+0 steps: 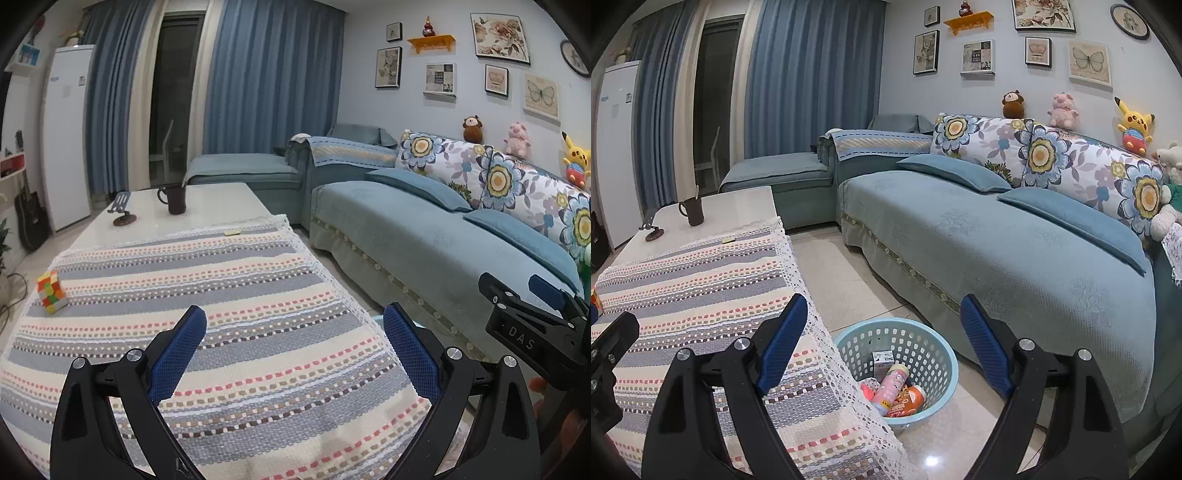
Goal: Collect trash
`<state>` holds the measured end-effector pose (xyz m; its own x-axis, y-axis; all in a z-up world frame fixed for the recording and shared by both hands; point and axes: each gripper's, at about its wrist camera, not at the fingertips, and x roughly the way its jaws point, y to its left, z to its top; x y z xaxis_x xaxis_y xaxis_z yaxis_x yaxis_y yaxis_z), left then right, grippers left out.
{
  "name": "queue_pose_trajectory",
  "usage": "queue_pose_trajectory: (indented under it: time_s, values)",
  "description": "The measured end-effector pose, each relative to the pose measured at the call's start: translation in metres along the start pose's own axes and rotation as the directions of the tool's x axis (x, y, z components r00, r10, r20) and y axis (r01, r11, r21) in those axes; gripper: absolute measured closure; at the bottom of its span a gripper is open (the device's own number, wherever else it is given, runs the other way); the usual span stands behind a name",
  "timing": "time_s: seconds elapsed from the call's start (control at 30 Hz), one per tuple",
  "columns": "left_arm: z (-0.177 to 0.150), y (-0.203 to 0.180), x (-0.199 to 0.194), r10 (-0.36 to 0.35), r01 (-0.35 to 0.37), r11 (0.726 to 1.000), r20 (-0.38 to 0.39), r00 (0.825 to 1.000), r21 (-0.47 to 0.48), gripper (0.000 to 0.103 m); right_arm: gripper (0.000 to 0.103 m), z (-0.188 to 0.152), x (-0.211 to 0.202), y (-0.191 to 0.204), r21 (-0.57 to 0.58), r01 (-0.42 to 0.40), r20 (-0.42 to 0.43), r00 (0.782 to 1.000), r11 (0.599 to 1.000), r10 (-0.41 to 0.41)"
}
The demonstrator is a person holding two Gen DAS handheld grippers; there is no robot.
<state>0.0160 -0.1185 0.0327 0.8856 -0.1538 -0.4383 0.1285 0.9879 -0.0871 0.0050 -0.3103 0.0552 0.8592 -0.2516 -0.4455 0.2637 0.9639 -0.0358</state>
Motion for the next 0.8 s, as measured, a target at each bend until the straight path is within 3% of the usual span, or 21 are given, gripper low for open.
queue_pose_trajectory:
  time_s: [0.8]
  values:
    - [-0.0032, -0.0012, 0.0020, 0.008, -0.008, 1.000, -0.003, 1.000, 0.016, 0.009, 0.020, -0.0008, -0.0007, -0.0058, 0.015, 0.002, 0.004, 1.000, 1.000, -0.002]
